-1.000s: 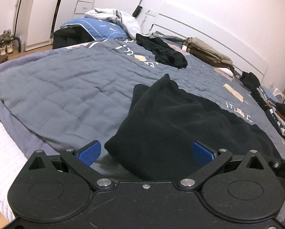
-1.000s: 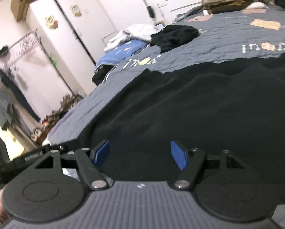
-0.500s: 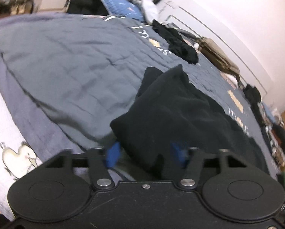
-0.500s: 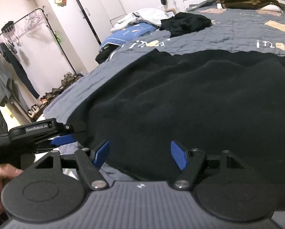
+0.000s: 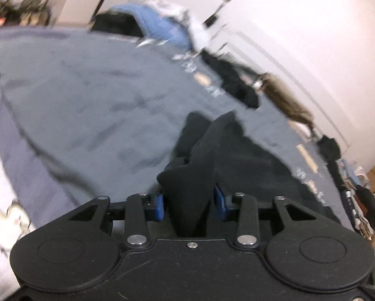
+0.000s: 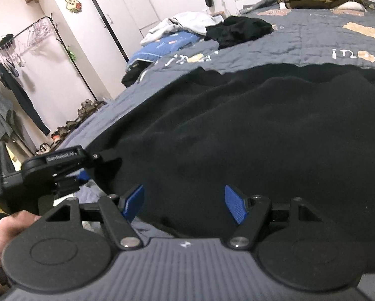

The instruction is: Fold clothes

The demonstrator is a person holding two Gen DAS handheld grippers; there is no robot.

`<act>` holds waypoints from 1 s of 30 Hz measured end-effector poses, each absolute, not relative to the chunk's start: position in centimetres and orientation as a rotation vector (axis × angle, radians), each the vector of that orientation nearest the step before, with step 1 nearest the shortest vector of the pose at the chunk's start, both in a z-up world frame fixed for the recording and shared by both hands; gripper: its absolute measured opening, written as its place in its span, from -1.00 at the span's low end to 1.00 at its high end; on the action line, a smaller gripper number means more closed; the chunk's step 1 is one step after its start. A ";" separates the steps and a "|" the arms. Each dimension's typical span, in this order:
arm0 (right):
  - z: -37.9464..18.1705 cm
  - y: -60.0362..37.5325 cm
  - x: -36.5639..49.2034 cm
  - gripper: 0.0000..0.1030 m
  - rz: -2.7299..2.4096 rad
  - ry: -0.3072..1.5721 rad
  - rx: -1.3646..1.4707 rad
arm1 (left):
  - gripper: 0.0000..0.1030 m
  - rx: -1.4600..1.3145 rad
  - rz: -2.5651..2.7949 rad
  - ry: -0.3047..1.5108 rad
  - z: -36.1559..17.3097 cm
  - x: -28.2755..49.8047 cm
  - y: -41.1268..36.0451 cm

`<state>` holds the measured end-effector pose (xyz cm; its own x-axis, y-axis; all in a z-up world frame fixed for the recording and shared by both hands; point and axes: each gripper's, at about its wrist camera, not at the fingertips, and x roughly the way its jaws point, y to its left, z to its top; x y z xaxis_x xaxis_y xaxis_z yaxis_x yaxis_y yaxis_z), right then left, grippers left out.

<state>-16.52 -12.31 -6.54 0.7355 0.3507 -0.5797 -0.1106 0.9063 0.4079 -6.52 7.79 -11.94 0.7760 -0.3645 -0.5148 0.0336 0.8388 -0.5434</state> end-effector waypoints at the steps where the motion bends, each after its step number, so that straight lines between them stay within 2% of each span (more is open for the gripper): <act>1: -6.5 -12.4 -16.6 0.36 0.259 0.698 0.365 | -0.15 -0.535 -0.231 0.650 -11.8 -6.6 7.6; 5: -6.8 -12.6 -16.4 0.36 0.242 0.715 0.378 | 0.02 -0.541 -0.230 0.743 -13.1 -5.4 6.9; 7: -6.9 -12.7 -16.3 0.36 0.234 0.723 0.385 | 0.02 -0.526 -0.241 0.753 -13.4 -5.1 6.4; 8: -6.9 -12.8 -16.2 0.36 0.231 0.727 0.390 | 0.00 -0.519 -0.246 0.745 -13.5 -5.0 6.3; 10: -6.7 -12.9 -16.3 0.36 0.231 0.723 0.394 | -0.24 -0.515 -0.256 0.714 -13.3 -5.3 6.3; 13: -6.4 -12.9 -16.5 0.36 0.232 0.709 0.390 | -0.26 -0.539 -0.254 0.698 -13.0 -5.5 6.5; 14: -6.4 -13.0 -16.6 0.36 0.231 0.706 0.391 | -0.21 -0.551 -0.248 0.711 -13.2 -5.4 6.5; 15: -6.4 -13.0 -16.6 0.36 0.226 0.708 0.394 | -0.07 -0.560 -0.241 0.732 -13.5 -5.2 6.5; 17: -6.5 -13.1 -16.7 0.36 0.219 0.714 0.397 | -0.05 -0.568 -0.243 0.761 -14.0 -4.6 6.3; 18: -6.5 -13.1 -16.7 0.36 0.218 0.716 0.396 | 0.03 -0.564 -0.246 0.773 -14.2 -4.4 6.1; 20: -6.5 -13.1 -16.8 0.36 0.217 0.719 0.393 | 0.30 -0.530 -0.265 0.785 -14.1 -4.1 5.4; 22: -6.5 -13.1 -17.0 0.36 0.213 0.724 0.388 | 0.67 -0.534 -0.281 0.783 -14.2 -4.0 5.1; 26: -6.6 -13.4 -17.3 0.36 0.195 0.728 0.386 | 0.73 -0.551 -0.276 0.774 -14.4 -4.1 4.7; 28: -6.4 -13.7 -17.6 0.36 0.187 0.727 0.389 | 0.88 -0.573 -0.276 0.774 -14.5 -4.1 4.8; 30: -6.1 -13.9 -17.9 0.36 0.187 0.715 0.391 | 0.93 -0.595 -0.263 0.768 -14.5 -4.1 5.0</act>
<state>-17.91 -13.87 -6.15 0.7423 0.2975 -0.6003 -0.0339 0.9115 0.4099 -4.12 4.98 -14.47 0.6976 -0.4308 -0.5725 0.0111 0.8054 -0.5926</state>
